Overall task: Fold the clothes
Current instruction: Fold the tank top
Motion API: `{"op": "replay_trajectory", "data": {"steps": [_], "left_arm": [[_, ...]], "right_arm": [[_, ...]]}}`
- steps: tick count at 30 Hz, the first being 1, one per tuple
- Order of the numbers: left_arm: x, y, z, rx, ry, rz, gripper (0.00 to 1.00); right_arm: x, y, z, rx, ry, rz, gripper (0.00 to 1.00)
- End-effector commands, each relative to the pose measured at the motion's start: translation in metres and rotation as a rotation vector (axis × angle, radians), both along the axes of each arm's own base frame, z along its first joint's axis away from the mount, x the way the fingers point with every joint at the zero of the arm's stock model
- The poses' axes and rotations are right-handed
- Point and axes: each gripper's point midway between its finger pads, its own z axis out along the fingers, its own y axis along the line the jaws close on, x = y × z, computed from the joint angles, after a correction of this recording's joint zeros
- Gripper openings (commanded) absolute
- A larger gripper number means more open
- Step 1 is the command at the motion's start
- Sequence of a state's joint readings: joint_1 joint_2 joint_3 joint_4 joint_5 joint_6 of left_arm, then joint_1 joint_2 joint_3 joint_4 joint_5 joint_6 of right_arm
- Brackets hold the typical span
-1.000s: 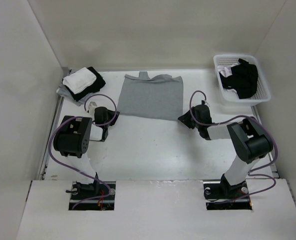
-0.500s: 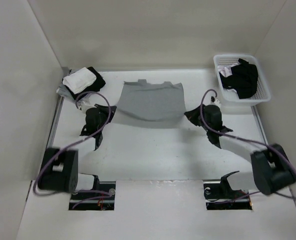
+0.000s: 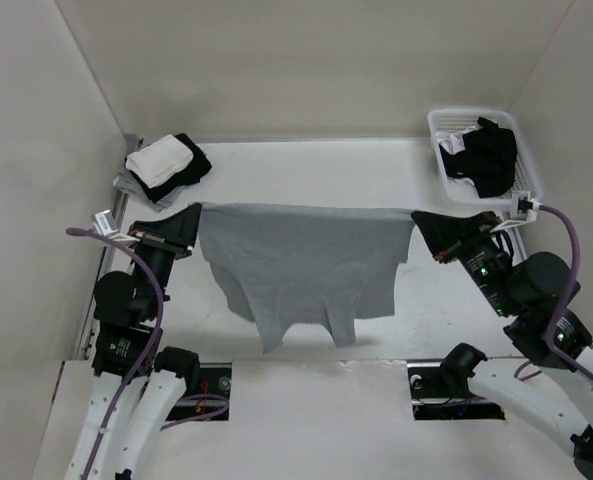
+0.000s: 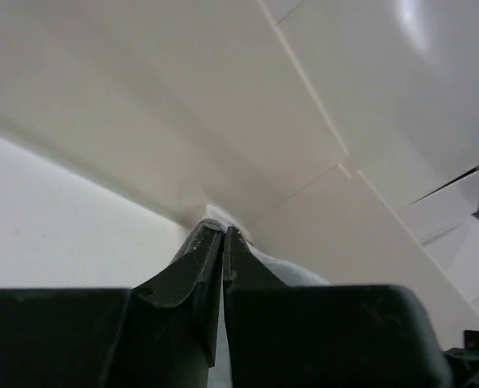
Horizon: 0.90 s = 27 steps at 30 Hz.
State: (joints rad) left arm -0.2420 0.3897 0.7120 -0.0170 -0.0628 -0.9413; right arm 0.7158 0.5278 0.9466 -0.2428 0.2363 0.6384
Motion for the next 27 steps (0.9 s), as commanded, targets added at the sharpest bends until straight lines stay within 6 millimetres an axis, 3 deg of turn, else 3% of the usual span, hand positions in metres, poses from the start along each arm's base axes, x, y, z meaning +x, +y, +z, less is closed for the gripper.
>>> {"op": "replay_trajectory", "data": {"steps": [1,3,5,10,13,16,18,20,22,27], "left_arm": [[0.024,-0.004,-0.064,0.094,0.232,0.02,0.01],[0.045,-0.005,-0.082,0.12,0.287,0.031,0.01],[0.07,-0.008,-0.102,0.134,0.336,0.041,0.02],[0.152,-0.011,-0.158,0.158,0.469,0.099,0.02],[0.203,-0.016,-0.187,0.18,0.536,0.12,0.02],[0.253,-0.013,-0.209,0.189,0.589,0.136,0.02],[0.278,-0.012,-0.217,0.179,0.615,0.123,0.02],[0.288,-0.01,-0.216,0.163,0.617,0.112,0.02],[0.282,-0.01,-0.208,0.157,0.596,0.108,0.02],[0.229,-0.01,-0.204,0.131,0.538,0.1,0.02]], "right_arm": [[0.024,0.002,-0.054,-0.203,0.139,-0.067,0.05],[0.043,0.012,-0.068,-0.221,0.161,-0.056,0.05],[0.076,0.018,-0.092,-0.229,0.209,-0.052,0.06],[0.172,0.024,-0.162,-0.19,0.371,-0.051,0.06],[0.234,0.029,-0.194,-0.191,0.442,-0.053,0.06],[0.289,0.029,-0.209,-0.173,0.495,-0.054,0.05],[0.311,0.026,-0.21,-0.158,0.509,-0.054,0.05],[0.314,0.022,-0.207,-0.148,0.52,-0.059,0.05],[0.304,0.019,-0.202,-0.148,0.512,-0.062,0.05],[0.253,0.007,-0.211,-0.102,0.5,-0.091,0.05]]}}
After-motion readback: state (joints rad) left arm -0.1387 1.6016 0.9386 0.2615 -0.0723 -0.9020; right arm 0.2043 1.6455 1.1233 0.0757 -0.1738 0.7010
